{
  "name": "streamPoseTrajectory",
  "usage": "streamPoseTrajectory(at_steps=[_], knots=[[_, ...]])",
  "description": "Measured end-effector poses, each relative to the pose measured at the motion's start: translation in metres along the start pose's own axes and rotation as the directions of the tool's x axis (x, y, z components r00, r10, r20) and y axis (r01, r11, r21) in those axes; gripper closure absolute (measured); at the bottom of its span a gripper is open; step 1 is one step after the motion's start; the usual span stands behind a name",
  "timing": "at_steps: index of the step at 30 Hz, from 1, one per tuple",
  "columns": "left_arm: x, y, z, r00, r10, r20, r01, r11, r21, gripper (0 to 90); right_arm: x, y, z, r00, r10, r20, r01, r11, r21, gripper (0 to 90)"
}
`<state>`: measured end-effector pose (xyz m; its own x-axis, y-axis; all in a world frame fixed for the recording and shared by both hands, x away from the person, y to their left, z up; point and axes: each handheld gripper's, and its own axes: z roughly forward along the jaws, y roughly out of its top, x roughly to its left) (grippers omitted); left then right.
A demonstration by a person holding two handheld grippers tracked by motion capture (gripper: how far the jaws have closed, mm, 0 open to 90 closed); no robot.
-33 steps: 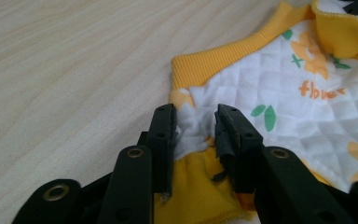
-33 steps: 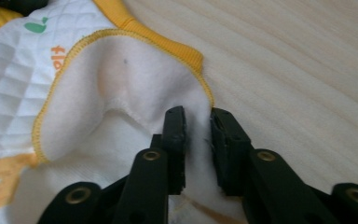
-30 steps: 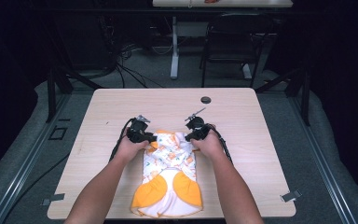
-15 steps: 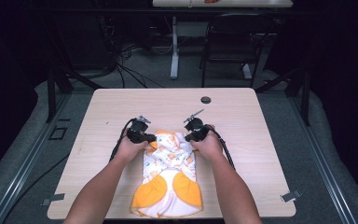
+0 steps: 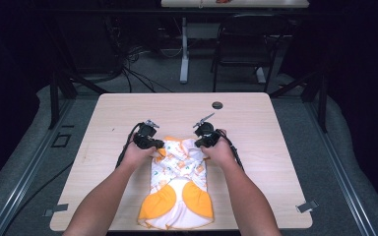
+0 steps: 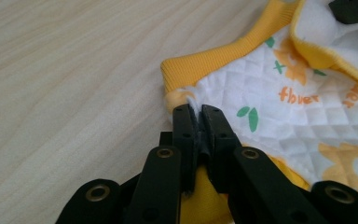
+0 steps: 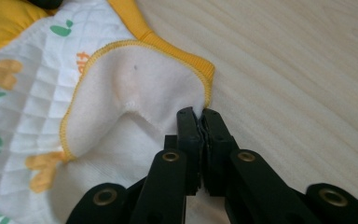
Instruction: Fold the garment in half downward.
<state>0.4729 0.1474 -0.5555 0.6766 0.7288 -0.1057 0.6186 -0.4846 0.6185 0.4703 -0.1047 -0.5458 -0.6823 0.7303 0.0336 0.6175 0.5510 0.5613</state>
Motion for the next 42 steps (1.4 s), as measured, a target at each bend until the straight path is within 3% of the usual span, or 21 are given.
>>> streamPoseTrajectory(at_steps=[8, 11, 17, 23, 27, 36, 42], knots=[[-0.002, 0.006, -0.015, 0.9999, 0.017, 0.002, -0.017, 0.9994, -0.029, 85.1, 0.002, 0.003, -0.017, 0.9991, -0.041, 0.001, 0.041, 0.999, -0.033, 87.5], [-0.004, 0.008, -0.022, 0.9997, 0.026, 0.000, -0.025, 0.9988, -0.043, 85.2, 0.004, 0.004, -0.023, 0.9990, -0.044, 0.008, 0.044, 0.997, -0.068, 87.6], [-0.005, 0.013, -0.031, 0.9993, 0.034, -0.015, -0.034, 0.9972, -0.066, 85.2, 0.005, 0.008, -0.033, 0.9966, -0.078, 0.027, 0.080, 0.995, -0.058, 87.6], [-0.004, 0.021, -0.047, 0.9986, 0.044, -0.028, -0.046, 0.9946, -0.093, 85.3, 0.009, 0.018, -0.048, 0.9950, -0.091, 0.043, 0.094, 0.991, -0.091, 87.6], [-0.003, 0.026, -0.058, 0.9980, 0.045, -0.044, -0.050, 0.9909, -0.125, 85.3, 0.010, 0.023, -0.056, 0.9930, -0.106, 0.052, 0.111, 0.987, -0.113, 87.7], [-0.003, 0.032, -0.068, 0.9969, 0.058, -0.053, -0.066, 0.9867, -0.149, 85.2, 0.012, 0.033, -0.070, 0.9904, -0.120, 0.069, 0.129, 0.982, -0.139, 87.7], [-0.004, 0.037, -0.076, 0.9963, 0.064, -0.058, -0.074, 0.9779, -0.195, 85.1, 0.010, 0.037, -0.082, 0.9887, -0.119, 0.091, 0.133, 0.978, -0.162, 87.7]])
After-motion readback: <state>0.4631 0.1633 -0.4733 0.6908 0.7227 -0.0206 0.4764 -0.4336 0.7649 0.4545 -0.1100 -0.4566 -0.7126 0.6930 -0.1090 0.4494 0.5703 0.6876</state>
